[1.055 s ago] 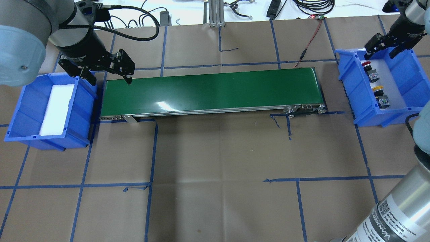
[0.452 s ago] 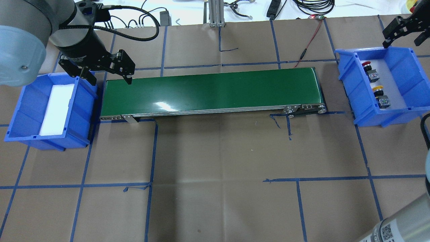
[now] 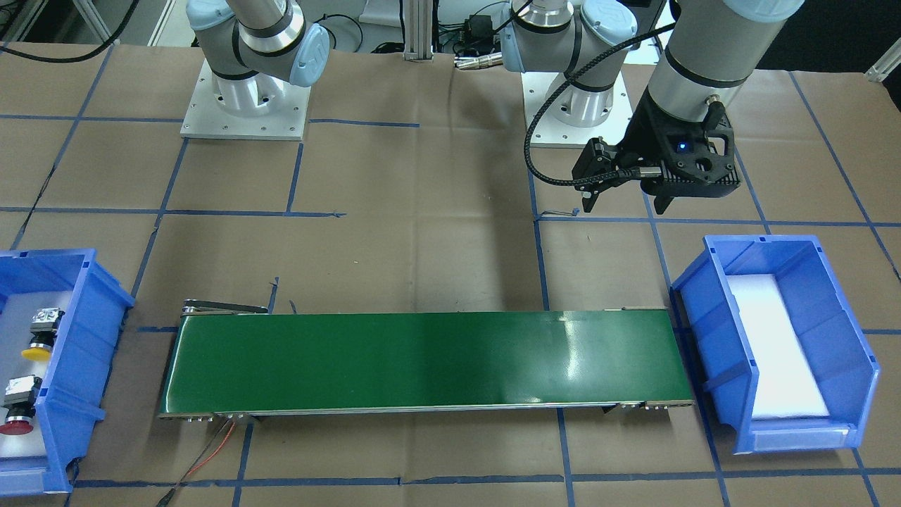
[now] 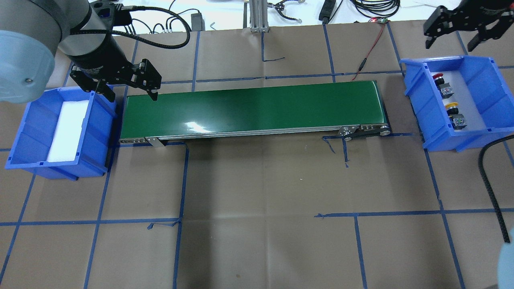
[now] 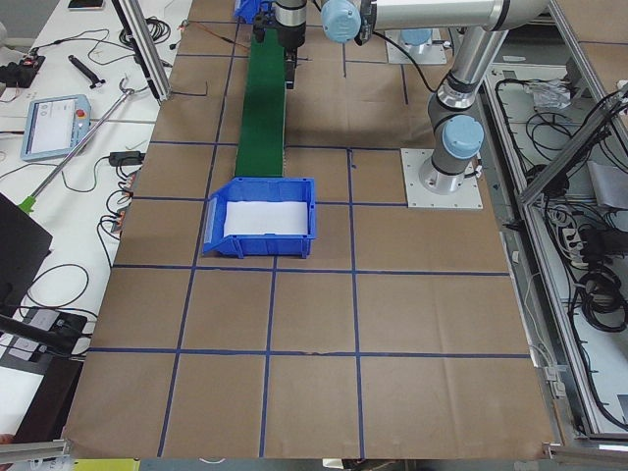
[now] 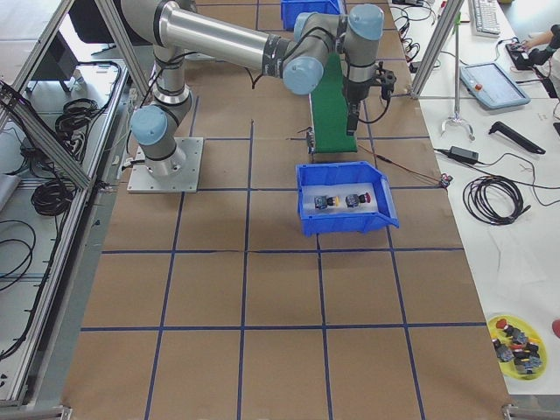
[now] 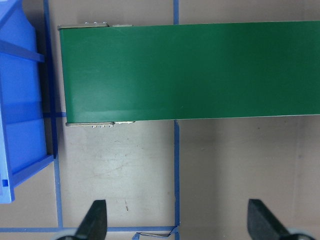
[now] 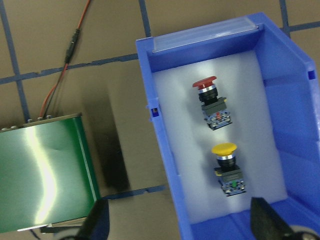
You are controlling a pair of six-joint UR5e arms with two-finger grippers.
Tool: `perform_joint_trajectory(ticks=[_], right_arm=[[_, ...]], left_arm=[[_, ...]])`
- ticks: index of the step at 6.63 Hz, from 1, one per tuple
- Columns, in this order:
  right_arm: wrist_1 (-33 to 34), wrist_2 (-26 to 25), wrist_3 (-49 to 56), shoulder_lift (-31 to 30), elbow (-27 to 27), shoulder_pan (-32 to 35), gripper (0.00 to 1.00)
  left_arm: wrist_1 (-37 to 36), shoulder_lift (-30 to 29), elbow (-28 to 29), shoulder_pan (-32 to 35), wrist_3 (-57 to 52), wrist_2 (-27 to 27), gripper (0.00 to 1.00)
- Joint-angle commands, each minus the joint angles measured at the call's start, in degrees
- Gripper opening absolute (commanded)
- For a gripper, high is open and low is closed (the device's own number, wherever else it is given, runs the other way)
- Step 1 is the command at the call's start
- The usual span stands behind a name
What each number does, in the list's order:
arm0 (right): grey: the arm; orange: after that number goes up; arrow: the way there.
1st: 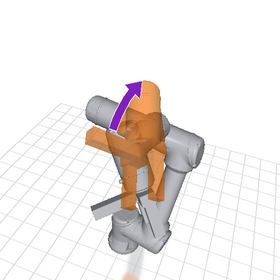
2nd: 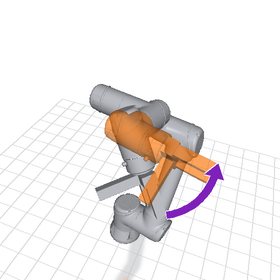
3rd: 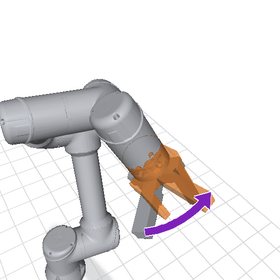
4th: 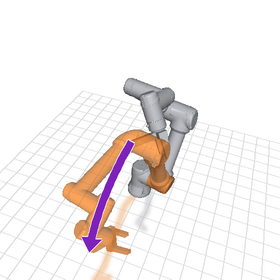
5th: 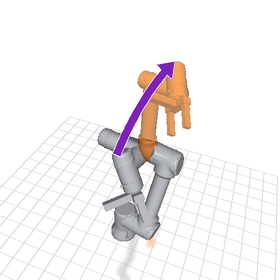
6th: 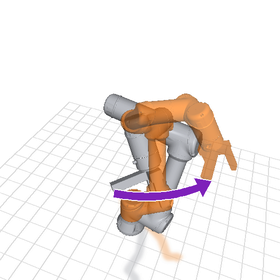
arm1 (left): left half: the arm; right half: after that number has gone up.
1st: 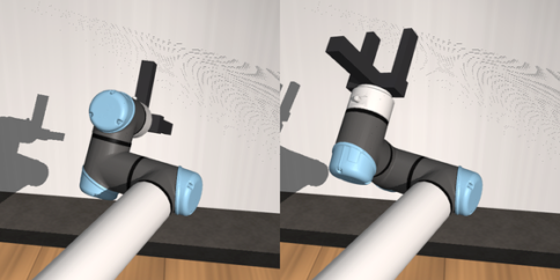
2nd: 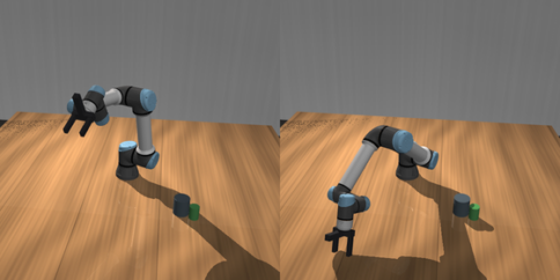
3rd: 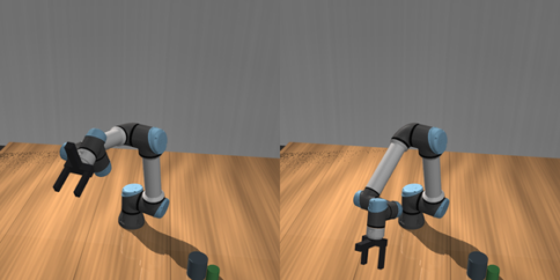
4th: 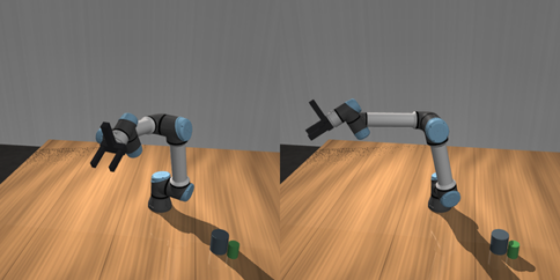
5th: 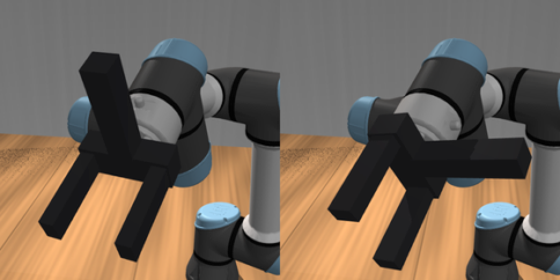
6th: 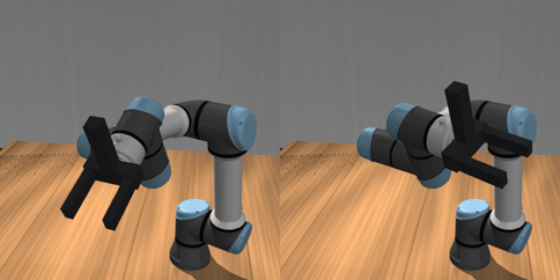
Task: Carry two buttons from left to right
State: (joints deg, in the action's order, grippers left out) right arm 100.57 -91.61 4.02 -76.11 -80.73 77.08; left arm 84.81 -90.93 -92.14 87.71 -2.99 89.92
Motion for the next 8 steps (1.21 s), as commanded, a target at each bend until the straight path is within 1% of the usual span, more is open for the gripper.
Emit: perform_joint_trajectory(ticks=[1,2,3,4,5,6,8], right_arm=[[-1.67,-1.91,-8.46,-2.1,-0.48,10.07,1.0],[-5.43,-1.56,-12.5,-4.81,-0.66,15.24,1.0],[-8.52,-1.47,-15.07,-5.53,-0.75,17.47,1.0],[-14.29,-1.3,-15.35,-8.06,-0.83,17.67,1.0],[-15.83,-1.12,-15.36,-10.0,-0.83,17.84,1.0],[-17.49,-1.12,-15.44,-10.37,-0.83,17.85,1.0],[-18.48,-0.42,-15.45,-11.51,-0.92,17.85,1.0]], left_arm=[[0.0,0.05,0.03,0.0,0.0,-0.01,1.0],[0.0,0.05,-0.06,0.0,0.0,-0.01,1.0],[0.0,0.05,-0.06,0.0,0.0,-0.01,1.0],[0.0,0.05,-0.06,0.0,0.0,-0.01,1.0],[0.0,0.05,-0.06,0.09,0.0,-0.01,1.0],[0.0,0.05,-0.06,0.01,0.0,-0.01,1.0],[0.0,0.05,-0.06,0.0,0.0,-0.01,1.0]])
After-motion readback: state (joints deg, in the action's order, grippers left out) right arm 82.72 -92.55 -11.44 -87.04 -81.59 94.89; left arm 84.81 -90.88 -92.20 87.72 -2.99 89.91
